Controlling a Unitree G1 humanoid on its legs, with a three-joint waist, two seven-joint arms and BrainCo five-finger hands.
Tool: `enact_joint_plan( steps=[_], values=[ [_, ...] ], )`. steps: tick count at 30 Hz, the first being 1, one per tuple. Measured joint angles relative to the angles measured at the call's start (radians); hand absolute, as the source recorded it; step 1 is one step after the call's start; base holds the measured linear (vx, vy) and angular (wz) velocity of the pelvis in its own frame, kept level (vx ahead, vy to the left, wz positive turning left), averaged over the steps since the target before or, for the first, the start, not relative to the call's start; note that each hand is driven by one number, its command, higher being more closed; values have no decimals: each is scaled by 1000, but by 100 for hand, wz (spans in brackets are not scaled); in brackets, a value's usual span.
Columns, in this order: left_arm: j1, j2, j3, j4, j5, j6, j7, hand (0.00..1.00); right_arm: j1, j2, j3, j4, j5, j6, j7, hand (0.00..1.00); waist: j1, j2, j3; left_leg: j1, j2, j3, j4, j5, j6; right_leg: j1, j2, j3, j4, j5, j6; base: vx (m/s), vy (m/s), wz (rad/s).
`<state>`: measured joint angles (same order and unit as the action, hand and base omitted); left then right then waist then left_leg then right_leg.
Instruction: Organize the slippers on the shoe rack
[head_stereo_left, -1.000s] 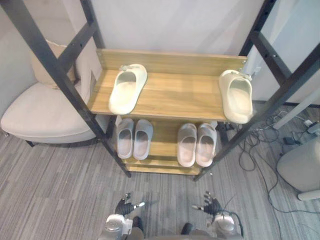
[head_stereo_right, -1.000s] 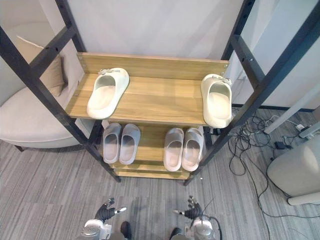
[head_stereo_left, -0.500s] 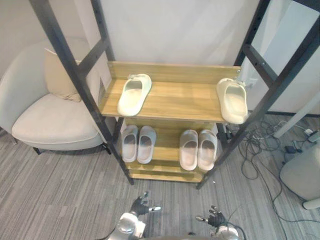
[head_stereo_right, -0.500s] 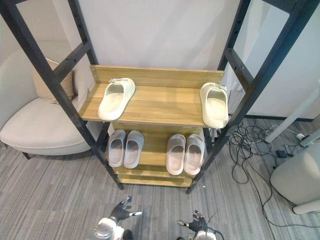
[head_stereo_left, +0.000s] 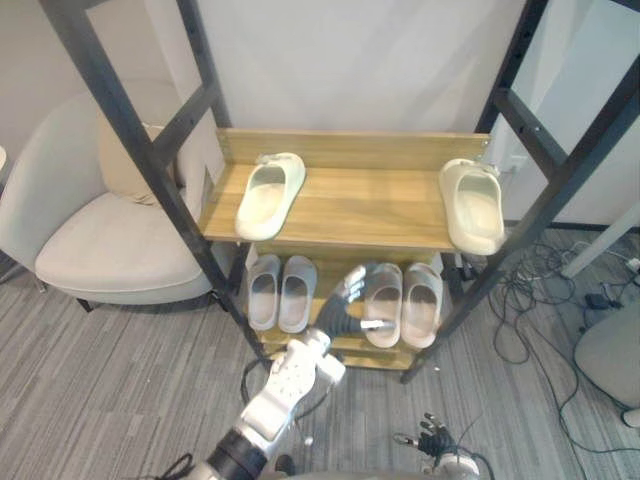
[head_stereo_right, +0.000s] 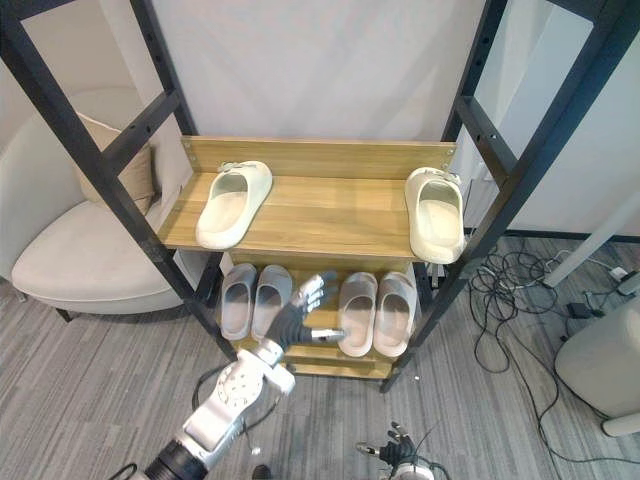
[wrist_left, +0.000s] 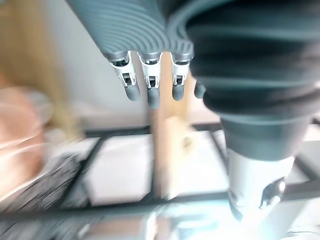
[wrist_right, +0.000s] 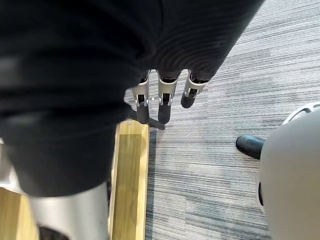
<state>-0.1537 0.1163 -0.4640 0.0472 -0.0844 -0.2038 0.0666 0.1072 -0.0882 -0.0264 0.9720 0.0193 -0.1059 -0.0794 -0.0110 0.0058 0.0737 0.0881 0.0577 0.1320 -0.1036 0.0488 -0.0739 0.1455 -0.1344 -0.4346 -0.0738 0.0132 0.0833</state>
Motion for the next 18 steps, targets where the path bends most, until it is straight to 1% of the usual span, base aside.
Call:
enact_joint_plan(
  steps=[3,6,9,12,14,15,17,18],
  values=[
    [-60,36,73,-22,3,-12,27,0,-1,-2,0,-2,0,0,4,0,-4,-1,0,0,1,2,0,-1,0,-1,1,3,-2,3,-3,-27,7,-3],
    [-97,70,143,-22,7,-13,64,0,-1,-11,3,-2,0,0,20,0,-4,-5,-2,1,1,10,0,-1,0,-2,1,10,-10,9,-5,-29,11,-7],
    [-112,109,198,-22,41,-13,68,0,-1,-23,3,-4,-1,0,29,0,-7,-12,-5,1,0,18,0,-1,0,-4,1,18,-15,15,-3,-29,14,-8],
    [-117,139,237,-20,48,-13,74,0,3,-32,3,-5,-5,0,37,0,-10,-20,-6,3,1,22,0,-3,-1,-5,1,23,-17,15,-3,-22,6,-5],
    [-164,185,279,19,56,-11,88,0,4,-35,0,-5,-11,1,41,0,-10,-24,-4,3,2,25,0,-3,-2,-8,2,26,-19,16,-4,-34,7,-5],
    [-177,195,287,32,58,-11,89,0,5,-35,0,-5,-12,1,41,0,-10,-24,-4,3,2,26,0,-3,-2,-8,2,27,-20,16,-4,-27,7,-5],
    [-244,258,332,94,63,-8,100,0,6,-35,-1,-12,-18,1,48,0,-10,-26,-3,0,4,38,0,-6,-2,-19,2,39,-21,17,-6,-23,10,-14],
    [-253,271,340,103,63,-7,106,0,4,-35,-1,-14,-18,1,51,0,-10,-26,-3,0,4,43,0,-6,-3,-22,2,44,-21,18,-7,-17,19,-26]
  ],
)
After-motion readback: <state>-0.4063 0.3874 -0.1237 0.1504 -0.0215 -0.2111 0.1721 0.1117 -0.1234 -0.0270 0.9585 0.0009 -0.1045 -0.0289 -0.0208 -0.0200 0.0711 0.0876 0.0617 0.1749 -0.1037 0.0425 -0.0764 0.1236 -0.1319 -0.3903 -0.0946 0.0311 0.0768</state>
